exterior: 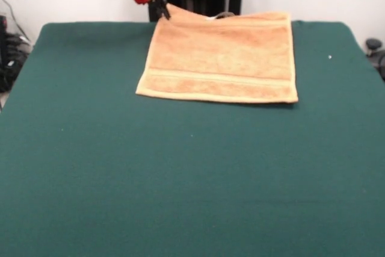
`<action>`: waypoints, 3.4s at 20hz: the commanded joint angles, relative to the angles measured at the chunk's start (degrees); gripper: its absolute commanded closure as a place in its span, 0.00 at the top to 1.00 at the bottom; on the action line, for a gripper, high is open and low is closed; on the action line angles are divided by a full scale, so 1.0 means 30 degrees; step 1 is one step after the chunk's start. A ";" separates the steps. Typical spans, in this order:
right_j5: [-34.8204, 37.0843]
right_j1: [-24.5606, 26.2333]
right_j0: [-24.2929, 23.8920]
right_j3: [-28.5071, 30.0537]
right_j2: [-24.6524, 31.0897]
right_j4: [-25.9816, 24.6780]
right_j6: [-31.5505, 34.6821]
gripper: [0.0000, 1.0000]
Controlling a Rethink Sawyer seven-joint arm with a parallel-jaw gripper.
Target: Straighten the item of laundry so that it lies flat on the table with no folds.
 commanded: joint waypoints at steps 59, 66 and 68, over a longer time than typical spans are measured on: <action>-0.8119 -0.0435 0.0670 -0.3370 -0.0186 -0.2585 -0.1170 0.00; -1.4507 -0.1450 0.4461 -0.4458 -0.4627 -0.3993 0.0323 0.00; -1.7878 -0.1068 0.5548 -0.4857 -0.6537 -0.2712 -0.1841 0.00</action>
